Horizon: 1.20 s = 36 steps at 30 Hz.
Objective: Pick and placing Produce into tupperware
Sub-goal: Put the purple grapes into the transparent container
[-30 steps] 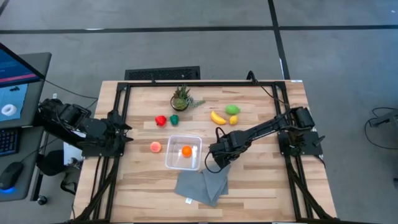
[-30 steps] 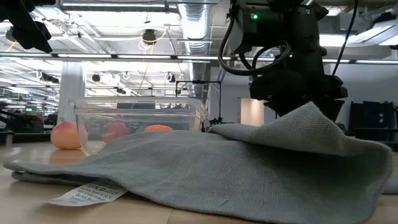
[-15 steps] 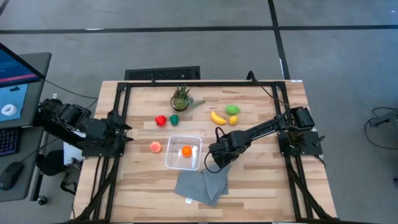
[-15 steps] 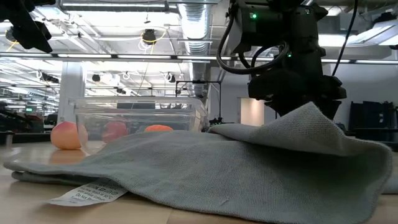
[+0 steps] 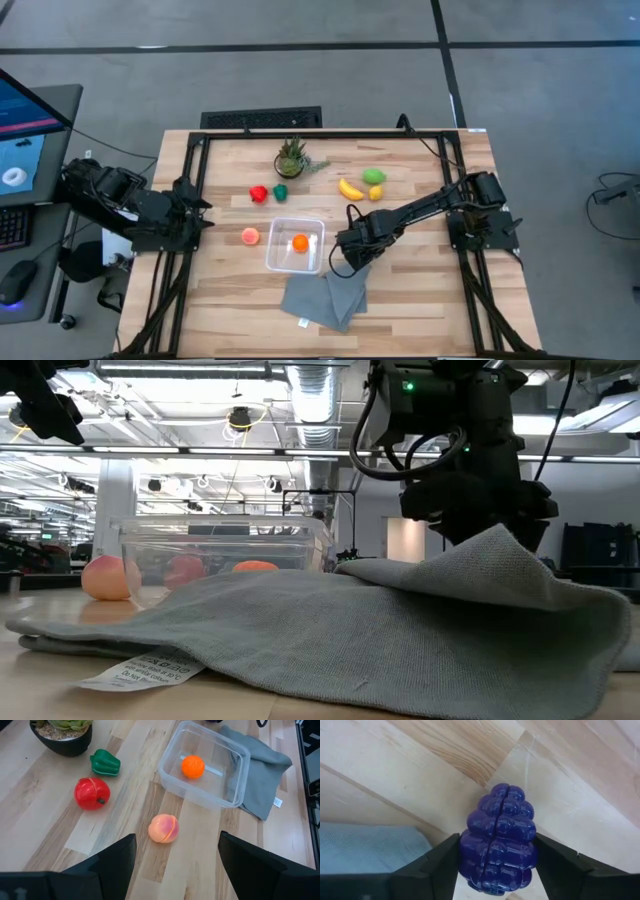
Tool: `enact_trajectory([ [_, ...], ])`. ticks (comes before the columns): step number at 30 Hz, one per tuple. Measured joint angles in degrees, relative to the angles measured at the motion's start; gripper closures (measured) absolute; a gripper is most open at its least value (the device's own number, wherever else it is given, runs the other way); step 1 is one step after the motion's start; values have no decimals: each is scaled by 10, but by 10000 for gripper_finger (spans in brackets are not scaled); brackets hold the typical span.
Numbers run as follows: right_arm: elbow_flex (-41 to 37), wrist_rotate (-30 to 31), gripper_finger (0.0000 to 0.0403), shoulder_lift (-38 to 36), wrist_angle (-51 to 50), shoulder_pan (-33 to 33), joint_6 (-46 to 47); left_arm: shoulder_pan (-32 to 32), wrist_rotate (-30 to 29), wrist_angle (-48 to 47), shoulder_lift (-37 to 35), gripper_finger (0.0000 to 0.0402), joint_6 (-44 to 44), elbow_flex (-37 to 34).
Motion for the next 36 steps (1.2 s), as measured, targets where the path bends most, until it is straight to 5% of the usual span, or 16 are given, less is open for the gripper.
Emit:
enact_trajectory([
  [36, 27, -14, 172, -5, -25, 0, -3, 0, -4, 0, 0, 132, 0, 0],
])
